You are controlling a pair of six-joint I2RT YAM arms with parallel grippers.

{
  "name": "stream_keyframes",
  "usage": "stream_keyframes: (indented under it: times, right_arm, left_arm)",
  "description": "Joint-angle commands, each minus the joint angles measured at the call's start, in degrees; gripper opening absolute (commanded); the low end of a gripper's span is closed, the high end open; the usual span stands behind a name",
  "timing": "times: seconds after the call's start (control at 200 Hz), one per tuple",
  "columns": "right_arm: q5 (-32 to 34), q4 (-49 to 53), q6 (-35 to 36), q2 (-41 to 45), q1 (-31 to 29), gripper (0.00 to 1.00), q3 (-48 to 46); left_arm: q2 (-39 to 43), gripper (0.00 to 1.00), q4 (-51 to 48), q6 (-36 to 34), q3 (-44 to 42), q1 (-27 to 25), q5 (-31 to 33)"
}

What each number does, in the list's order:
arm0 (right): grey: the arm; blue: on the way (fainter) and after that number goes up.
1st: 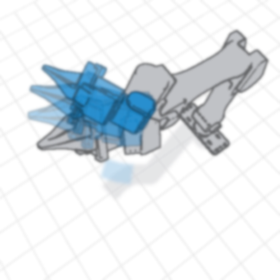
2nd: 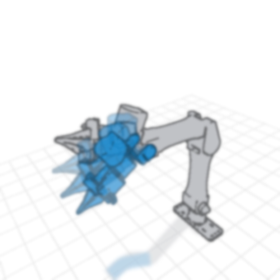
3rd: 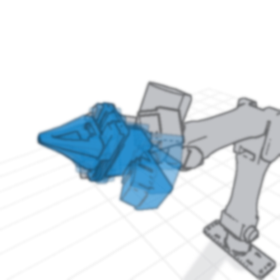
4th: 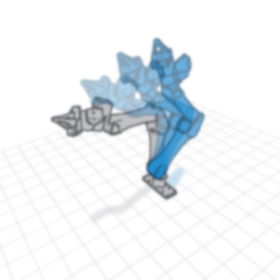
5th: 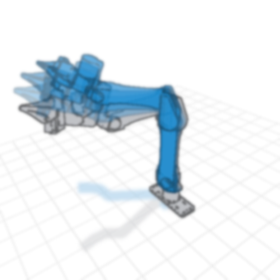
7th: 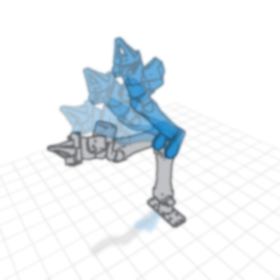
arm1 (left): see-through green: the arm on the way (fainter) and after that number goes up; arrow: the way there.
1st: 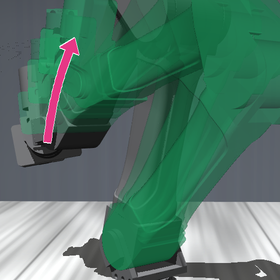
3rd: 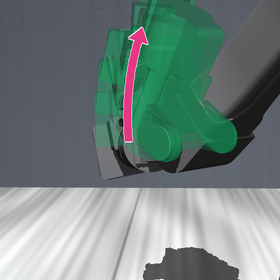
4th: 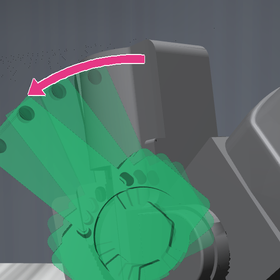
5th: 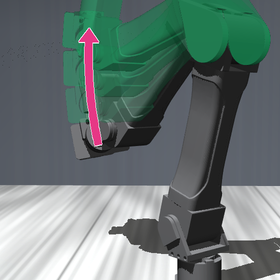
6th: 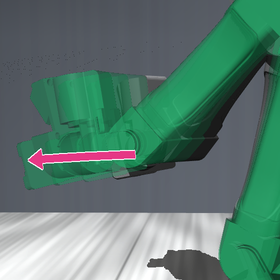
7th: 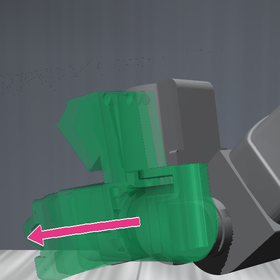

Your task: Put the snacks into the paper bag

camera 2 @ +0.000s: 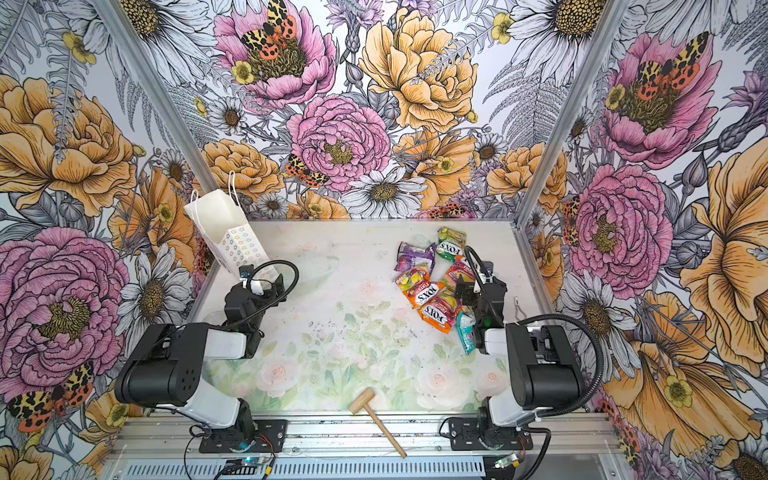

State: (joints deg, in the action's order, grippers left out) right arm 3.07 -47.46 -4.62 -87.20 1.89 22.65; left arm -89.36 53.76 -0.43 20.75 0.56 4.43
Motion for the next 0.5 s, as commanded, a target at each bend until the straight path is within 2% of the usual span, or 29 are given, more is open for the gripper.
stream_keyframes:
  times: [0.0,0.495]
  right_arm:
    - [0.42,-1.45,0.16,-0.87,-0.37,1.00,0.25]
    - [0.53,-1.76,0.23,-0.78,-0.31,1.00,0.04]
  left_arm:
    - [0.46,0.99,0.20,-0.56,0.89,-0.11,-1.20]
    - [0.53,0.99,0.47,-1.50,0.70,-0.65,-0.85]
